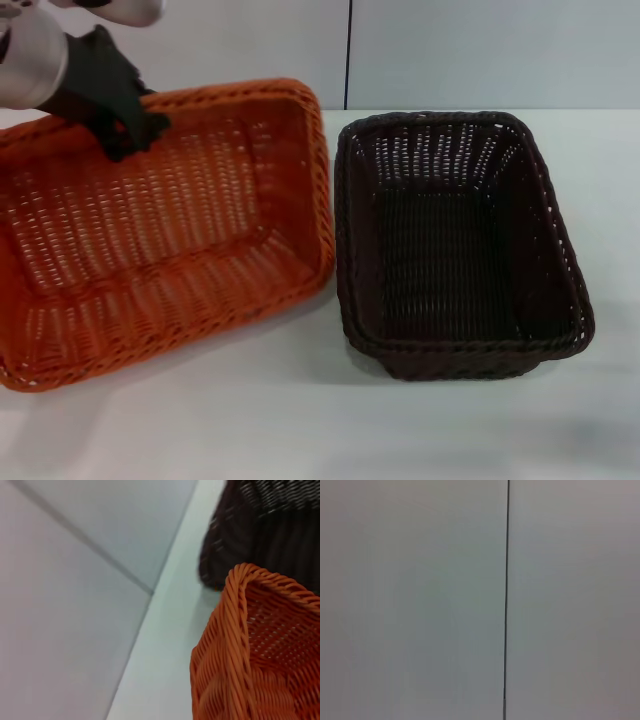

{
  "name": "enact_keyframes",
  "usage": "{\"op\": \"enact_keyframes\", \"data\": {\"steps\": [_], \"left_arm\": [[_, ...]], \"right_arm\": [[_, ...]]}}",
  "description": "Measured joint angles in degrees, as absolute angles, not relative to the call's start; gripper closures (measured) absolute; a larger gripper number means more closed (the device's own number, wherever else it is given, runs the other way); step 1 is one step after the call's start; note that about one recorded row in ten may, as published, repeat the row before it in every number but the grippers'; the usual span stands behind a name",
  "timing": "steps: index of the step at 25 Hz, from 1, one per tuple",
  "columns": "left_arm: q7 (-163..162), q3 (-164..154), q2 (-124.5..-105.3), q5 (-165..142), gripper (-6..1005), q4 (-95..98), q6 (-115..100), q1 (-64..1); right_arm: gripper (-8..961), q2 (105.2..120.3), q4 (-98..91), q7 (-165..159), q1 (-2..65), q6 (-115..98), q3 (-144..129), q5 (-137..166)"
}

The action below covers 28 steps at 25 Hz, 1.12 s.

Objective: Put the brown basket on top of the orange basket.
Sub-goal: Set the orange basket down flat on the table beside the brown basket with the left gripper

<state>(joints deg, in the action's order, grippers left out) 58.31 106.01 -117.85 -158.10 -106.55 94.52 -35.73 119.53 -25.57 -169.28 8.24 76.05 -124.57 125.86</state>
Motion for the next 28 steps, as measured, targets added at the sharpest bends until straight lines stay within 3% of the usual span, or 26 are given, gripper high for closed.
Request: {"op": "enact_keyframes", "data": {"steps": [19,28], "left_arm": [[66.1,106.6,-118.0,-154.1,803,-90.5,90.5,-41.1],[69.6,106.5,-117.79,-155.3,785,-74.7,81.3,-47.1]], "right_arm": [[236,119.53,-25.3,-169.3,8.1,75.8,-124.7,125.9],[237,119.53,-25.3,-169.3,8.2,75.5,-124.7,125.9]]}}
